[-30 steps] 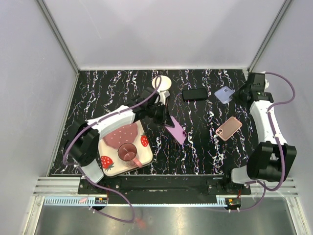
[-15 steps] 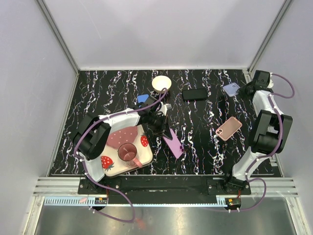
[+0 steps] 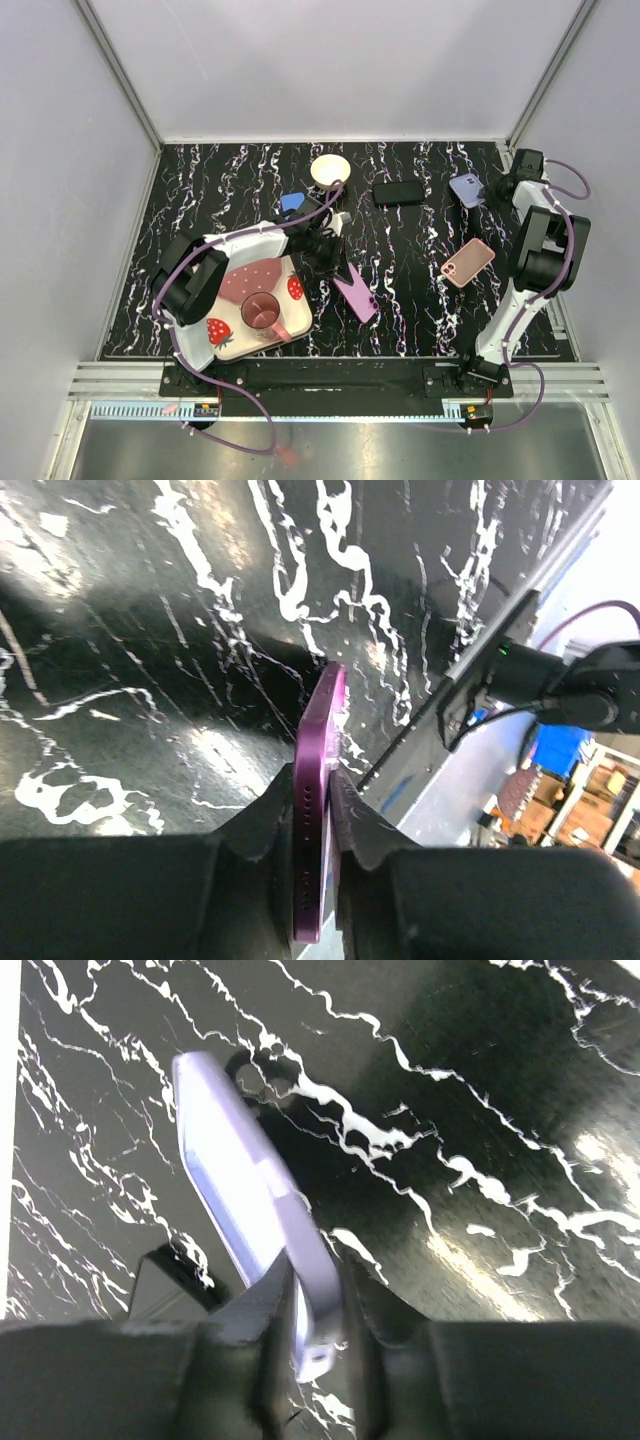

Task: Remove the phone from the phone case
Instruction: Place the phone case at the center of the board.

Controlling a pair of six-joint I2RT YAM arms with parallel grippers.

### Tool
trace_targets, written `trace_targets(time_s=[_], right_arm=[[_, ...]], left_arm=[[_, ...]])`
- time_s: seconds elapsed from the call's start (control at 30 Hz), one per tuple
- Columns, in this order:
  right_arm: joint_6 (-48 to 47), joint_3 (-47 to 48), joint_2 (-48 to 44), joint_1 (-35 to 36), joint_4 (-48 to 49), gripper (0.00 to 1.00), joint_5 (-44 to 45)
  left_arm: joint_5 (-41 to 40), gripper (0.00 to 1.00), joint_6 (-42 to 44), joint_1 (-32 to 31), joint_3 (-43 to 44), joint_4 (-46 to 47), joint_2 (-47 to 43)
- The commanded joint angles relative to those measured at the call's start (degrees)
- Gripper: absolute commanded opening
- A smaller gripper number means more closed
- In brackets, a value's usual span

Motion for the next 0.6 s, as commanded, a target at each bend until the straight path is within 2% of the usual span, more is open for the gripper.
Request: trace_targets(time_s=[0.0, 0.03, 0.07, 0.13, 0.17, 0.23, 0.27, 0.33, 0.43, 0.57], right_arm=[[-1.34, 8.47, 5.58, -0.06, -4.19, 0.5, -1.85], [-1.7, 9.89, 7.25, -0.06, -7.96, 0.63, -1.5], [-2.14, 10.86, 7.61, -0.06, -9.39, 0.76, -0.37], [-2.84, 11.66, 7.01, -0.15, -12.37, 0.93, 0.96], [-2.76, 11.4, 6.3, -0.06, -12.91, 0.95, 2.44], [-2.14, 9.04, 2.97, 0.03, -13.0, 0.96, 4.47], [-1.88, 7.2, 1.74, 0.12, -12.66, 0.97, 5.35], [-1.7, 5.87, -1.95, 0.9, -11.78, 0.97, 7.1], [-4.32, 5.07, -4.78, 3.01, -9.68, 0.96, 6.6], [-11.18, 15.66, -0.31, 10.9, -14.75, 0.96, 5.19]], left_arm=[[-15.58, 0.19, 2.76, 0.07, -2.03, -0.1, 1.45], [-15.67, 0.25, 2.24, 0.07, -2.21, 0.17, 1.44], [-15.84, 0.37, 2.23, 0.07, -1.95, 0.17, 1.62], [-17.33, 0.5, 2.49, 0.07, -1.68, -1.14, 1.88], [-18.03, 0.65, 2.84, 0.07, -1.16, -1.67, 1.88], [-20.05, 0.76, 3.63, 0.07, -0.54, -3.33, 1.45], [-21.45, 0.89, 3.9, 0.07, 0.42, -4.04, 1.18], [-23.22, 0.98, 4.43, 0.07, 1.39, -6.23, 0.65], [-26.03, 0.99, 4.96, 0.16, 3.67, -8.61, -0.92], [-27.09, 0.99, 5.05, 0.07, 4.29, -9.67, -4.79]])
